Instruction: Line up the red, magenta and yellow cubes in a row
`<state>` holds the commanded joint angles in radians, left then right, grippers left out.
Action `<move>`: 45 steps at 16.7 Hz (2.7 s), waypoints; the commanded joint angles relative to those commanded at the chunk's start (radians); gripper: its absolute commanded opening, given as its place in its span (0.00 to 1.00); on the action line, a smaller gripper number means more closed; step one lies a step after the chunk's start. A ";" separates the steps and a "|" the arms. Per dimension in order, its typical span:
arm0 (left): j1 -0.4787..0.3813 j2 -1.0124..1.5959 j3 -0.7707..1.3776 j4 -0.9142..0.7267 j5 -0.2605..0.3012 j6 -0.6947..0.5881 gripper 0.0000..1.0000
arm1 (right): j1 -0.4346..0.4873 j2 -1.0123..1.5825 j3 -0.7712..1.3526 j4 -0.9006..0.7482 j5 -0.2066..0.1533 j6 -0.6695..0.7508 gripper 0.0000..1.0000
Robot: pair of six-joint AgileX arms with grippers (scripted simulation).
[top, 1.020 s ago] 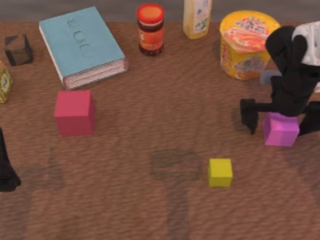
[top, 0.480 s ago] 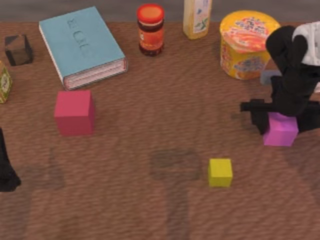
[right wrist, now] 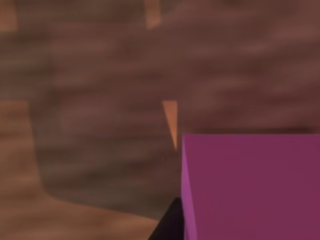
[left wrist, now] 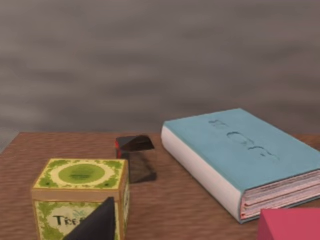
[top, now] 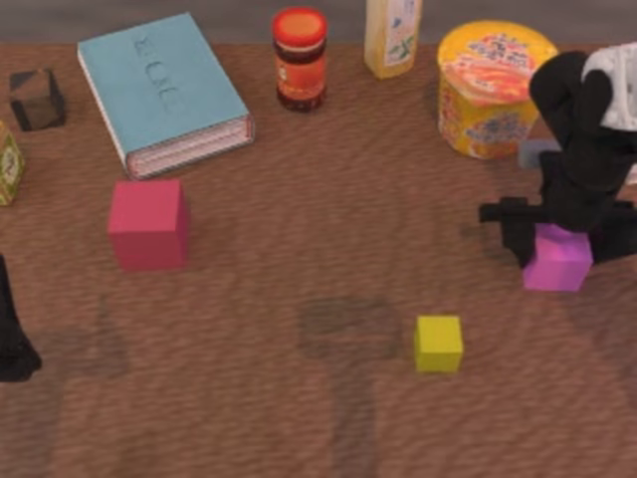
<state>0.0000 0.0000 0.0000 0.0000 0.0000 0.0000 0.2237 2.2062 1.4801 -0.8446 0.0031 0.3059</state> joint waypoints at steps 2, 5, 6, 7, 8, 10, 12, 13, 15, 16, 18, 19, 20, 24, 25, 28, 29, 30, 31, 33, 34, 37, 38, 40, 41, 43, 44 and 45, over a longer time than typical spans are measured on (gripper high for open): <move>0.000 0.000 0.000 0.000 0.000 0.000 1.00 | 0.000 0.000 0.000 0.000 0.000 0.000 0.00; 0.000 0.000 0.000 0.000 0.000 0.000 1.00 | 0.000 -0.020 0.005 -0.008 0.005 -0.003 0.00; 0.000 0.000 0.000 0.000 0.000 0.000 1.00 | 0.000 -0.021 0.008 -0.012 0.005 -0.003 0.00; 0.000 0.000 0.000 0.000 0.000 0.000 1.00 | 0.000 -0.026 0.019 -0.026 0.005 -0.002 0.00; 0.000 0.000 0.000 0.000 0.000 0.000 1.00 | 0.001 -0.033 0.035 -0.050 0.005 -0.002 0.00; 0.000 0.000 0.000 0.000 0.000 0.000 1.00 | 0.005 -0.056 0.075 -0.119 0.005 -0.004 0.00; 0.000 0.000 0.000 0.000 0.000 0.000 1.00 | 0.008 -0.083 0.118 -0.195 0.005 -0.005 0.00; 0.000 0.000 0.000 0.000 0.000 0.000 1.00 | 0.009 -0.096 0.136 -0.223 0.005 -0.005 0.00; 0.000 0.000 0.000 0.000 0.000 0.000 1.00 | 0.009 -0.111 0.154 -0.248 0.004 -0.005 0.00; 0.000 0.000 0.000 0.000 0.000 0.000 1.00 | 0.009 -0.111 0.154 -0.248 0.004 -0.005 0.00; 0.000 0.000 0.000 0.000 0.000 0.000 1.00 | 0.004 -0.108 0.151 -0.245 0.004 -0.004 0.00; 0.000 0.000 0.000 0.000 0.000 0.000 1.00 | 0.007 -0.107 0.152 -0.246 0.004 -0.001 0.00; 0.000 0.000 0.000 0.000 0.000 0.000 1.00 | 0.019 -0.105 0.157 -0.249 0.004 0.011 0.00; 0.000 0.000 0.000 0.000 0.000 0.000 1.00 | 0.167 -0.094 0.191 -0.280 0.007 0.143 0.00; 0.000 0.000 0.000 0.000 0.000 0.000 1.00 | 0.221 -0.092 0.200 -0.289 0.007 0.188 0.00; 0.000 0.000 0.000 0.000 0.000 0.000 1.00 | 0.393 -0.090 0.226 -0.318 0.008 0.327 0.00; 0.000 0.000 0.000 0.000 0.000 0.000 1.00 | 0.442 -0.091 0.233 -0.325 0.009 0.370 0.00; 0.000 0.000 0.000 0.000 0.000 0.000 1.00 | 0.482 -0.094 0.239 -0.330 0.009 0.407 0.00; 0.000 0.000 0.000 0.000 0.000 0.000 1.00 | 0.512 -0.098 0.243 -0.333 0.010 0.436 0.00; 0.000 0.000 0.000 0.000 0.000 0.000 1.00 | 0.538 -0.103 0.247 -0.336 0.011 0.463 0.00; 0.000 0.000 0.000 0.000 0.000 0.000 1.00 | 0.538 -0.103 0.247 -0.336 0.011 0.463 0.00; 0.000 0.000 0.000 0.000 0.000 0.000 1.00 | 0.535 -0.100 0.244 -0.334 0.009 0.464 0.00; 0.000 0.000 0.000 0.000 0.000 0.000 1.00 | 0.535 -0.099 0.241 -0.330 0.009 0.464 0.00; 0.000 0.000 0.000 0.000 0.000 0.000 1.00 | 0.534 -0.089 0.212 -0.293 0.010 0.465 0.00; 0.000 0.000 0.000 0.000 0.000 0.000 1.00 | 0.536 -0.080 0.190 -0.261 0.010 0.464 0.00; 0.000 0.000 0.000 0.000 0.000 0.000 1.00 | 0.538 -0.058 0.140 -0.182 0.010 0.464 0.00; 0.000 0.000 0.000 0.000 0.000 0.000 1.00 | 0.539 -0.048 0.116 -0.145 0.011 0.464 0.00; 0.000 0.000 0.000 0.000 0.000 0.000 1.00 | 0.539 -0.039 0.095 -0.116 0.011 0.465 0.00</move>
<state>0.0000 0.0000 0.0000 0.0000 0.0000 0.0000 0.7630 2.1669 1.5755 -0.9611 0.0142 0.7706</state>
